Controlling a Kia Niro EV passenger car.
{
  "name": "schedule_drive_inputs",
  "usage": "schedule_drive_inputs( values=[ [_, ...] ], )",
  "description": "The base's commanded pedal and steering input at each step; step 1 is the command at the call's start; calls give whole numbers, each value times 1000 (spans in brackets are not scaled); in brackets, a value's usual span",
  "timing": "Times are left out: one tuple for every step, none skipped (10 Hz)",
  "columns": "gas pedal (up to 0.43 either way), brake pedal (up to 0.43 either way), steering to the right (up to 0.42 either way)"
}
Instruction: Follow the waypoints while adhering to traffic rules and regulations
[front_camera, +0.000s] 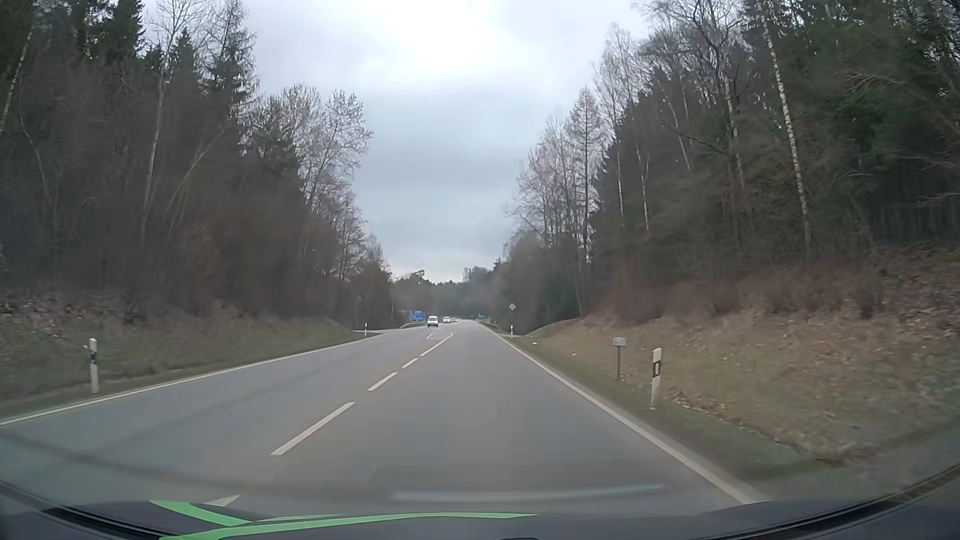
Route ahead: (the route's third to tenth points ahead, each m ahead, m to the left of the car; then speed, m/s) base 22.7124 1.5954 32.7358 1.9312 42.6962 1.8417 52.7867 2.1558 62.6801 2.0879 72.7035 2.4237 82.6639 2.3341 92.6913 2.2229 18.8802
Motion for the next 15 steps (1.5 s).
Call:
schedule_drive_inputs(
  values=[
    [110,0,3],
    [110,0,2],
    [118,0,0],
    [118,0,0],
    [130,0,0],
    [138,0,0],
    [138,0,0],
    [150,0,0],
    [157,0,0],
    [157,0,0],
    [157,0,0],
    [157,0,0],
    [169,0,0],
    [169,0,0],
    [169,0,0]
  ],
)
